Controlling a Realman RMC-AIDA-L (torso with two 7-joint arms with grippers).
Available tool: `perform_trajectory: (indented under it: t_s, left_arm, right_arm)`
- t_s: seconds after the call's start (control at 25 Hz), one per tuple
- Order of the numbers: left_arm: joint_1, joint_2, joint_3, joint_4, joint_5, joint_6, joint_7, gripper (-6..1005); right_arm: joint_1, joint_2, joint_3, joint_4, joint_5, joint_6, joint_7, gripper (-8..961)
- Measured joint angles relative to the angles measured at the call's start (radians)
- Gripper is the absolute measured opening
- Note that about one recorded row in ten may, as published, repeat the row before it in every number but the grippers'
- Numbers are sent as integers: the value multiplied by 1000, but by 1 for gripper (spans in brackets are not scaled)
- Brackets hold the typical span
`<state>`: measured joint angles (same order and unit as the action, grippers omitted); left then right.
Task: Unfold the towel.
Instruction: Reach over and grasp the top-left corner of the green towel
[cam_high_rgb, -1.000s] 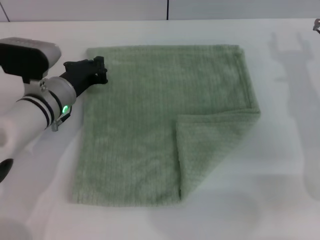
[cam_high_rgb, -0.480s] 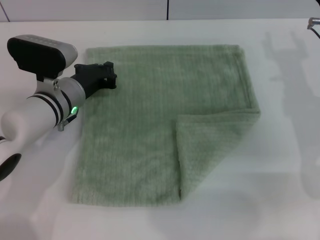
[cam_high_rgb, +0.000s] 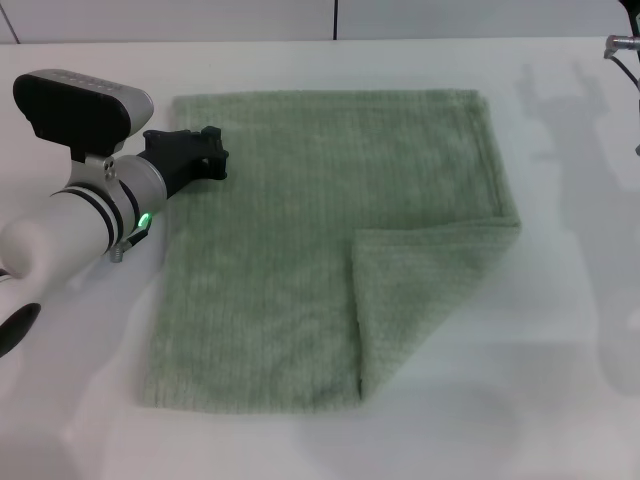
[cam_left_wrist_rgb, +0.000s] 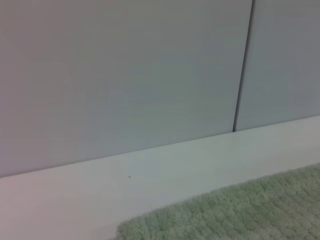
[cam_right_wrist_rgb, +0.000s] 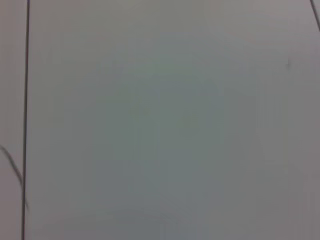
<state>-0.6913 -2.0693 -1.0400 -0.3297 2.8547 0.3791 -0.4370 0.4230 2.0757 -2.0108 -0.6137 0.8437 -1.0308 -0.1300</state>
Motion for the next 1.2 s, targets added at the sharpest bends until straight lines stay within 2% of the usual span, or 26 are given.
perform_trajectory:
  t_s: [1.2]
  left_arm:
    - [9,0,2,8,0,-9,-4,-2]
  right_arm:
    - [13,-2,0,2,0,27,0,693]
